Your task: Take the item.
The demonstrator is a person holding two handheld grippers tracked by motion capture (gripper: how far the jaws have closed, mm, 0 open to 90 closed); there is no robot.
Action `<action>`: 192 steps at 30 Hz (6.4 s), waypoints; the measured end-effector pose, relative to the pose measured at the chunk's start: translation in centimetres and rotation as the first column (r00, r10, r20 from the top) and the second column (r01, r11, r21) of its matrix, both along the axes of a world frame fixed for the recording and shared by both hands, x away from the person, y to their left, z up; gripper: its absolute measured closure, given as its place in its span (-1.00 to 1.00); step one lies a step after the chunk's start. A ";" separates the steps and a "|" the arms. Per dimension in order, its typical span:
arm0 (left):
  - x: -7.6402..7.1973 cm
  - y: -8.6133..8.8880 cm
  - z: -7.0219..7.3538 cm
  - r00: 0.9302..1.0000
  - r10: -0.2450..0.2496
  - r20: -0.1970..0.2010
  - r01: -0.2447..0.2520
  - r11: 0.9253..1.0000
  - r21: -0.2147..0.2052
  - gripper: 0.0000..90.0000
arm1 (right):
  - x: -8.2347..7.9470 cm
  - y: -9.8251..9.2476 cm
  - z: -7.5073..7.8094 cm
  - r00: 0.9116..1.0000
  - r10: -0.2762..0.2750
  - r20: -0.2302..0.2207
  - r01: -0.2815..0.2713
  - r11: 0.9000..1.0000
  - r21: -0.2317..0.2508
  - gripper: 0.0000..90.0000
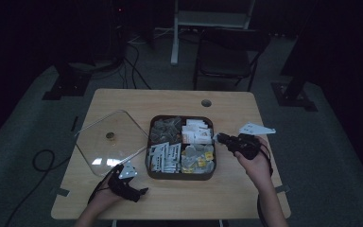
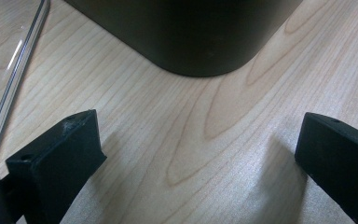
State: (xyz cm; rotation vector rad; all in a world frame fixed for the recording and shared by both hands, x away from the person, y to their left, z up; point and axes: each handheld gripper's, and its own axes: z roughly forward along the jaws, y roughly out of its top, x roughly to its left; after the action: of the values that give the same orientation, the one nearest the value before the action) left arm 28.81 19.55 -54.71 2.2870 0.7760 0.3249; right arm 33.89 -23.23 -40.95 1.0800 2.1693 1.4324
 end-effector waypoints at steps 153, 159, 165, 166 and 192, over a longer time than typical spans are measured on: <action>0.0 0.0 0.0 1.000 -0.001 -0.002 0.001 1.000 0.002 -0.98 | -2.2 -5.0 -11.5 0.998 0.058 -0.039 -0.057 0.998 0.017 -0.42; 0.0 0.0 0.0 1.000 -0.001 -0.002 0.001 1.000 0.002 -0.98 | -2.7 -5.2 -12.8 0.997 0.049 -0.066 -0.051 0.998 -0.034 -0.43; 0.0 0.0 0.0 1.000 0.000 -0.002 0.000 1.000 0.001 -0.98 | -3.0 -5.1 -13.6 0.995 0.059 -0.076 -0.066 0.994 -0.091 -0.43; 0.0 0.0 0.0 1.000 0.000 -0.002 0.000 1.000 0.001 -0.98 | -3.1 -5.0 -13.7 0.995 0.060 -0.080 -0.068 0.993 -0.098 -0.44; -0.1 0.1 0.0 1.000 -0.001 -0.001 0.001 1.000 0.002 -0.98 | -3.3 -3.5 -14.1 0.987 0.091 -0.132 -0.126 0.951 -0.284 -0.70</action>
State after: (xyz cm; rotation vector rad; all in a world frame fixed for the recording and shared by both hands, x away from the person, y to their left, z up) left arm 28.66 19.65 -54.72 2.2895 0.7760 0.3241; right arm 30.62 -26.69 -55.02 0.9710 2.4615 1.0661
